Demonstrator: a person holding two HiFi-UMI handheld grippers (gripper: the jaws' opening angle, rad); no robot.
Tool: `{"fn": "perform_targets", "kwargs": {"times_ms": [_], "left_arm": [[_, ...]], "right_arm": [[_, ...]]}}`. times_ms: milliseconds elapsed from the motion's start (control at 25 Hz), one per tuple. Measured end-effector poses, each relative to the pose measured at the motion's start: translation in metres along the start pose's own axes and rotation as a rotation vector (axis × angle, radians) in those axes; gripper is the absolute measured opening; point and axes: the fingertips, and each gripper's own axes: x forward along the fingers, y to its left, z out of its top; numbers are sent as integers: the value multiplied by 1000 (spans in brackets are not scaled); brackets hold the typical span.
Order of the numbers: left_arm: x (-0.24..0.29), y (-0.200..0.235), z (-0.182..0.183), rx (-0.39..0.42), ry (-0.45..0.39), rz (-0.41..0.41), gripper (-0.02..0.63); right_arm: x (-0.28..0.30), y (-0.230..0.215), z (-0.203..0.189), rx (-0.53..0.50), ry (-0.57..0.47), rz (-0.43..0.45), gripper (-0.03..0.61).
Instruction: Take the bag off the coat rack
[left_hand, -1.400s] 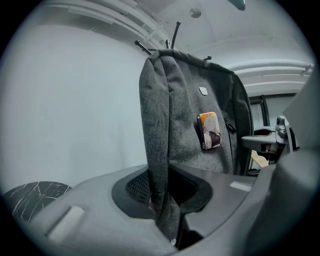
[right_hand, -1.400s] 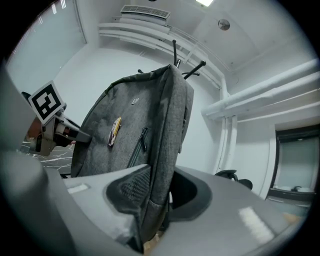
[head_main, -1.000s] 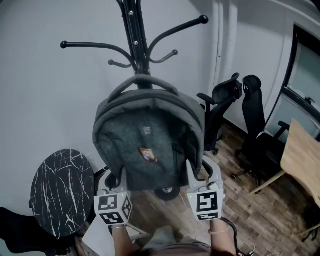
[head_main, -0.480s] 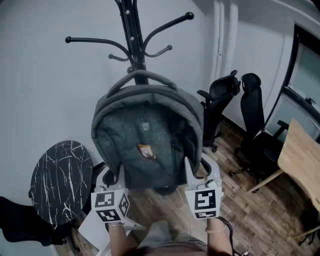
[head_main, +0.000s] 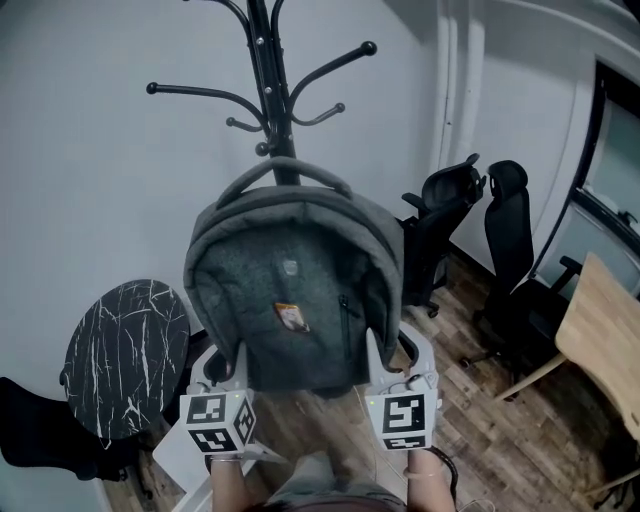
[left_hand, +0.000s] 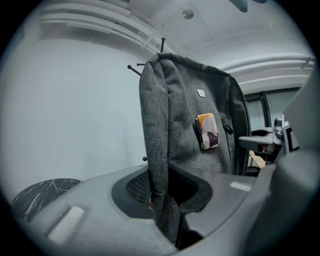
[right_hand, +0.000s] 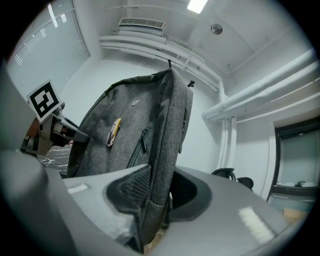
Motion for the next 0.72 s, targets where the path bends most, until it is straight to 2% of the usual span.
{"fn": "perform_targets", "kwargs": {"times_ms": [720], "left_arm": [[-14,2,-20,-2,36,-26,75]], "right_arm": [[-14,17,-14,4,37,-18,104]]}}
